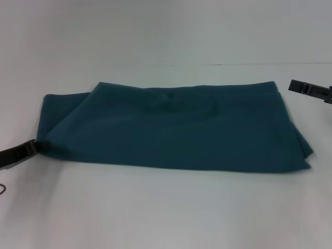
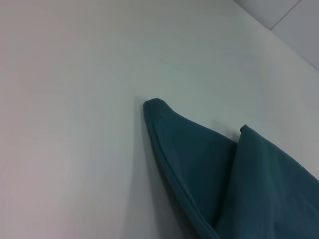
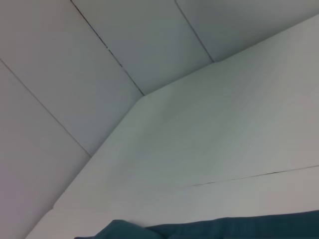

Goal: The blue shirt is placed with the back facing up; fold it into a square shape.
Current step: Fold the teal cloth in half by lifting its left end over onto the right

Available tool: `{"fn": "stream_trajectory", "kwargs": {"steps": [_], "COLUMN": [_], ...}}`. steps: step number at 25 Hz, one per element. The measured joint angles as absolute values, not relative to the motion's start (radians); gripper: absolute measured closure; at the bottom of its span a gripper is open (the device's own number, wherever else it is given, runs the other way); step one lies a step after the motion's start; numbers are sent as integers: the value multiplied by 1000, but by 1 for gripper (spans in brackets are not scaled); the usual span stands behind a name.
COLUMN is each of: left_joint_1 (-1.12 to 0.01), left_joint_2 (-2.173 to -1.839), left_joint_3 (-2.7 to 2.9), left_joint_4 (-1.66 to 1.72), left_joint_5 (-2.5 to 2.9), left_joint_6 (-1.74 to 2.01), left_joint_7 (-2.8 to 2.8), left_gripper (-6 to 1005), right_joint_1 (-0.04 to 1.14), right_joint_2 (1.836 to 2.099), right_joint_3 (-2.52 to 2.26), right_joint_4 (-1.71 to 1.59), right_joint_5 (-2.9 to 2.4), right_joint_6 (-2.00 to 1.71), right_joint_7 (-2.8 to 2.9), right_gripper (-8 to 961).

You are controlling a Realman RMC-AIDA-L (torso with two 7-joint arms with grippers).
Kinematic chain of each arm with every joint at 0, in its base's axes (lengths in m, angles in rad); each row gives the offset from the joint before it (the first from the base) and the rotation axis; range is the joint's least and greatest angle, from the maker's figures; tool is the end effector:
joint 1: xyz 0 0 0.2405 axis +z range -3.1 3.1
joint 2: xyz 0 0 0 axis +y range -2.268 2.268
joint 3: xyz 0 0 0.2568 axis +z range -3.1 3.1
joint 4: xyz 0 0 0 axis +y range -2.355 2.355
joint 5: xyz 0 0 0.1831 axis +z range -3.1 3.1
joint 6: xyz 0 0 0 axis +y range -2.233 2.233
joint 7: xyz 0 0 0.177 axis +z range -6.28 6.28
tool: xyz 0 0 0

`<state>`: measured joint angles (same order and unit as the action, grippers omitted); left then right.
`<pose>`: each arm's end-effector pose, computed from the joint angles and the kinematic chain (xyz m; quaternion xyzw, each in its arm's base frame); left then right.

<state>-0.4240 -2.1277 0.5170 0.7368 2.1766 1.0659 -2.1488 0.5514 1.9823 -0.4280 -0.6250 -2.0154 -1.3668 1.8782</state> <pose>-0.3475 0.3408 -0.0002 -0.6756 -0.6276 -0.2218 0.3169 0.2827 0.3740 0.0462 -0.7844 0.4775 0.3082 0.2484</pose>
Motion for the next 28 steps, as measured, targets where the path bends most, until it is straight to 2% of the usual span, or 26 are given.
{"fn": "stream_trajectory", "kwargs": {"steps": [4,12,17,23,28], "left_joint_1": [-397,-311,-260,-252,-274], "left_joint_2": [-2127,-2125,-2109,-2088,-2084], "left_joint_3": [511,435,346,237,233], "left_joint_4": [768,863,916,951,970], "left_joint_5": [2177,2177,2201,2274,2268], "left_joint_6": [1080,1144,1194,1228,1274], "left_joint_7": [-2148,-2136,-2117,-2102,-2098], "left_gripper": [961,960,961,961,961], "right_joint_1": [560,582,594,599,597], "right_joint_2": [1995,2024,2042,2052,2058], "right_joint_3": [-431,-438,-440,-445,-453], "right_joint_4": [-623,-621,-621,-620,-620], "right_joint_5": [-2015,-2016,-2016,-2016,-2021], "right_joint_6": [-1352,-1316,-1316,-1316,-1316], "right_joint_7": [1878,1877,1875,1874,1874], "right_gripper": [24,24,24,25,25]}}
